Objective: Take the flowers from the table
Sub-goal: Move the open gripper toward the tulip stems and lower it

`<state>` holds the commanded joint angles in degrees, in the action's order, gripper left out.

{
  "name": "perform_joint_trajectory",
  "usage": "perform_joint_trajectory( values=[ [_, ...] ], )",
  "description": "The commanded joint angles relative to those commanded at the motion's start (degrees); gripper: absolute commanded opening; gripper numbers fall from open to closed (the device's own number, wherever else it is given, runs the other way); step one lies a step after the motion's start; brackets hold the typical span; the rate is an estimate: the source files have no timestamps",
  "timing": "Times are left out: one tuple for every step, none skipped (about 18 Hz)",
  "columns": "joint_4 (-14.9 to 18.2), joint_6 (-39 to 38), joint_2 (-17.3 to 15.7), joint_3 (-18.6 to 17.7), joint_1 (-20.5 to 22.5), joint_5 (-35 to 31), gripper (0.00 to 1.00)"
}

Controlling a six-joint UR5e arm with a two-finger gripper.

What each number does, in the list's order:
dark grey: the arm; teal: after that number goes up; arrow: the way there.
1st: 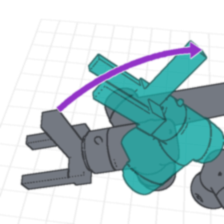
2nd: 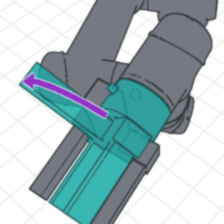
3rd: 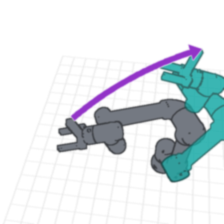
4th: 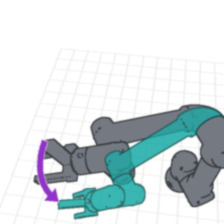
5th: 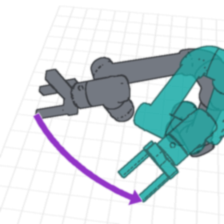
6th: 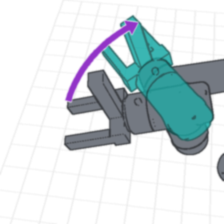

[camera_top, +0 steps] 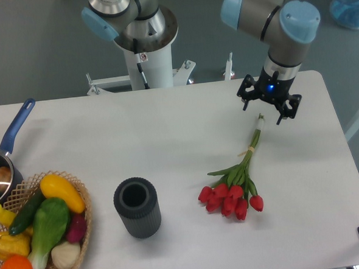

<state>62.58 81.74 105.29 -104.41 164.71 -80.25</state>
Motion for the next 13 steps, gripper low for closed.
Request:
perform_joint_trajectory(
  values=[
    [0.0,-0.3,0.3,0.1,0.0,0.7,1.0],
    [0.0,-0.8,0.4,0.2,0.1,1.2,1.0],
    [0.0,-1.4,0.4,0.3,0.1,1.3,1.0],
    [0.0,-1.7,0.6,0.3,0.1,1.2,1.0],
    [0.1,-1.8,1.0,0.4,0.1,1.2,1.0],
    [0.1,-1.8,1.2,0.4,0.0,1.2,1.0],
    [0.0,-1.9,1.8,0.5,-0.1,1.2,1.0],
    [0.1,-2.6,2.3,1.1,-0.3,1.2,1.0],
    [0.0,-3.7,2.5,1.6,-0.8,1.2,1.0],
    [0.0,-5.1,3.2,2.2,-1.1,1.4,1.0],
    [-0.1,-6.6,3.9,2.9,-1.6,1.9,1.0],
    [-0.1,-7.7,4.4,3.3,-1.9,2.6,1.0],
    [-0.1,-8.3,4.7,3.7,-2.1,2.7,1.0]
  ],
)
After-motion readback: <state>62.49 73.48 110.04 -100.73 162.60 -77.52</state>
